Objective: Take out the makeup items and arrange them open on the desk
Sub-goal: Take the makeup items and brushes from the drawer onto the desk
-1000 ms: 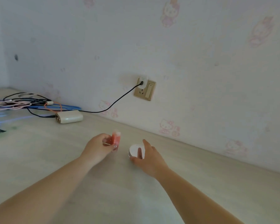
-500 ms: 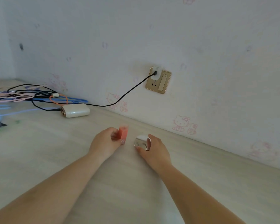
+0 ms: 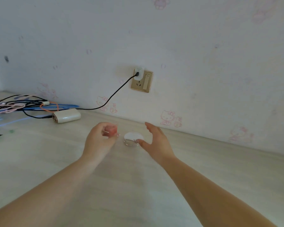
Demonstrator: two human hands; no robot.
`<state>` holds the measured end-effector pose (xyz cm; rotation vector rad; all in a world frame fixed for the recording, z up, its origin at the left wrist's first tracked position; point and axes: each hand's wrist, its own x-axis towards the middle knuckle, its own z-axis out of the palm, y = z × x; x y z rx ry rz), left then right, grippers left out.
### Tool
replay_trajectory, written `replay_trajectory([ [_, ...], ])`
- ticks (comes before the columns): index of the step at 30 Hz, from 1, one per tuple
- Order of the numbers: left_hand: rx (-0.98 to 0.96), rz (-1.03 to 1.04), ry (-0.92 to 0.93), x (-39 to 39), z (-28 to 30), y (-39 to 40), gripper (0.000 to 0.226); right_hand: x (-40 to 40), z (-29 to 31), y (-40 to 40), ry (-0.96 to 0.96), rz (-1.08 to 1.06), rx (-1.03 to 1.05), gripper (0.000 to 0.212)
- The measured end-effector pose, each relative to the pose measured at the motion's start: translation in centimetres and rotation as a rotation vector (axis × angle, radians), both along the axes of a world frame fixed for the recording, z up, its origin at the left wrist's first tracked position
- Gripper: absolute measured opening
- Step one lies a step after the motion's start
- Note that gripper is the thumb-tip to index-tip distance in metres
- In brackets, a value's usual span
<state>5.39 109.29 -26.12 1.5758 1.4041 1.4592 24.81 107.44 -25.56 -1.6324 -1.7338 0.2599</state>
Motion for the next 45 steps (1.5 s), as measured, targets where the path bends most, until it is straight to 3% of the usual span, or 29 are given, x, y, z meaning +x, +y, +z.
replay_trajectory([
  [7, 0.099, -0.226, 0.036, 5.8, 4.1, -7.4, 0.024, 5.7, 3.0, -9.2, 0.092, -0.089, 0.134, 0.064],
  [19, 0.167, -0.757, 0.143, 21.3, 3.7, -24.9, 0.022, 19.3, 3.4, -33.1, -0.064, -0.333, 0.114, 0.048],
  [28, 0.162, -1.134, 0.681, 31.4, -1.0, -35.4, 0.024, 25.5, -1.4, -46.2, -0.221, -0.400, -0.226, 0.032],
  [35, 0.013, -1.140, 1.012, 34.5, -8.0, -36.2, 0.032, 26.6, -5.4, -48.2, -0.351, -0.320, -0.612, 0.026],
  [40, -0.127, -1.163, 1.199, 35.5, -10.9, -36.3, 0.048, 25.7, -8.1, -46.7, -0.633, -0.087, -0.841, 0.026],
  [45, -0.091, -1.186, 1.363, 36.1, -12.4, -36.6, 0.046, 24.7, -10.3, -44.8, -0.849, 0.105, -0.894, 0.028],
])
